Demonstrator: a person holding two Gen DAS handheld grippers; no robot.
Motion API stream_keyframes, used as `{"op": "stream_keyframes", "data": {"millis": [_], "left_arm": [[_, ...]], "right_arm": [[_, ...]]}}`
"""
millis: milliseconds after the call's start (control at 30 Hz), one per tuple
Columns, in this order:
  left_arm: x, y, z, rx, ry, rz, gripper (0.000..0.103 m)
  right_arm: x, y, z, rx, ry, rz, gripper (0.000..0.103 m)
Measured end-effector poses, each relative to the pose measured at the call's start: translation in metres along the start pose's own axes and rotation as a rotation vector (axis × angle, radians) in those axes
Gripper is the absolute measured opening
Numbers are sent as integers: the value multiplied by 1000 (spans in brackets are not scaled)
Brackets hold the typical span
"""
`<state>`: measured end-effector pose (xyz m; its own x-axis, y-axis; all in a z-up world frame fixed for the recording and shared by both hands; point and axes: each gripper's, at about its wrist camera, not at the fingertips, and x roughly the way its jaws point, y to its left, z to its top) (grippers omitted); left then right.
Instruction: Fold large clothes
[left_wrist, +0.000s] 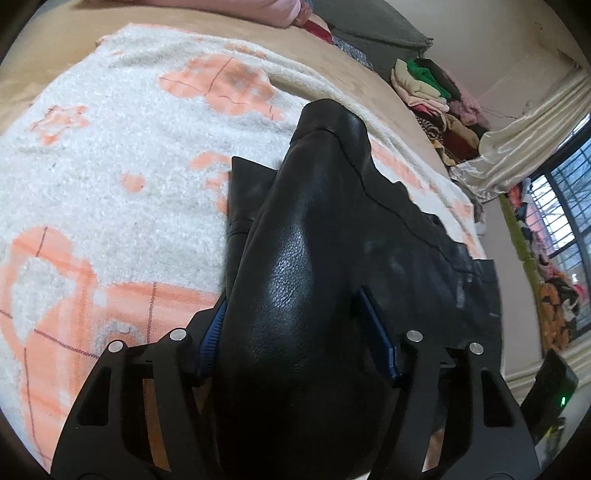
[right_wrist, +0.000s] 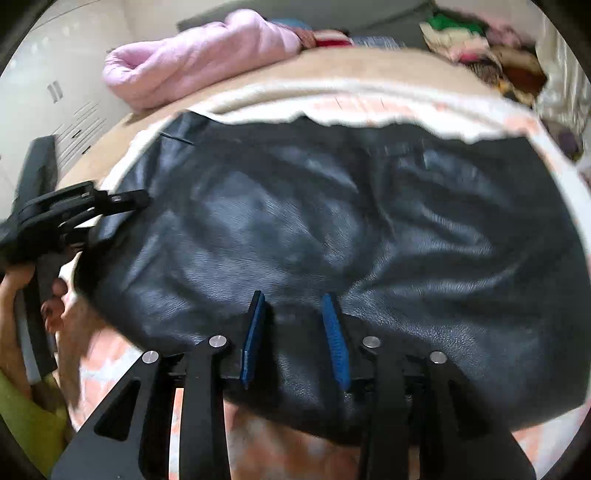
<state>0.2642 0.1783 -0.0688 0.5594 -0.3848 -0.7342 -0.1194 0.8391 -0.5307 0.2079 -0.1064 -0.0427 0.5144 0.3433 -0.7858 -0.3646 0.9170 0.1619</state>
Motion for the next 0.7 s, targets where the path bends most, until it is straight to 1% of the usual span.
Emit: {"op": "stream_keyframes", "data": {"millis": [33, 67, 100, 133, 167, 200, 233, 300, 367, 400, 433, 533, 633, 700], "left_arm": [[-2, 1, 3, -5, 13, -17, 56], [-3, 2, 7, -6, 28, -27, 56], [-5, 2, 9, 1, 36, -25, 56], [-6, 2, 11, 10, 43, -23, 56], [-5, 2, 12, 20, 55, -23, 56], [-4, 2, 12, 29, 68, -23, 56], [-3, 4, 12, 28, 73, -24, 56], [-1, 9, 12, 8, 84, -38, 56], [-3, 13, 13, -14, 88, -55, 59], [-6, 16, 15, -22, 80, -53, 65], [-9, 18, 16, -29, 70, -50, 71], [-11, 27, 19, -68, 70, -70, 72], [-10, 41, 21, -125, 79, -97, 72], [-9, 46, 22, -151, 79, -125, 76]], "right_arm": [[-7, 6, 0, -26, -23, 23, 50], [-16, 21, -3, -84, -51, 55, 57], [-22, 39, -7, -152, -68, 63, 67], [-24, 53, -9, -205, -84, 63, 69], [-26, 73, -14, -286, -105, 68, 70], [-25, 94, -20, -367, -116, 66, 75], [-22, 107, -24, -421, -123, 53, 81], [-11, 143, -34, -550, -135, 12, 84], [0, 163, -39, -620, -144, -21, 85], [7, 171, -40, -648, -145, -44, 86], [15, 177, -42, -672, -145, -70, 86], [38, 186, -41, -726, -139, -152, 86], [51, 190, -35, -744, -154, -185, 85], [53, 192, -31, -764, -166, -201, 85]]}}
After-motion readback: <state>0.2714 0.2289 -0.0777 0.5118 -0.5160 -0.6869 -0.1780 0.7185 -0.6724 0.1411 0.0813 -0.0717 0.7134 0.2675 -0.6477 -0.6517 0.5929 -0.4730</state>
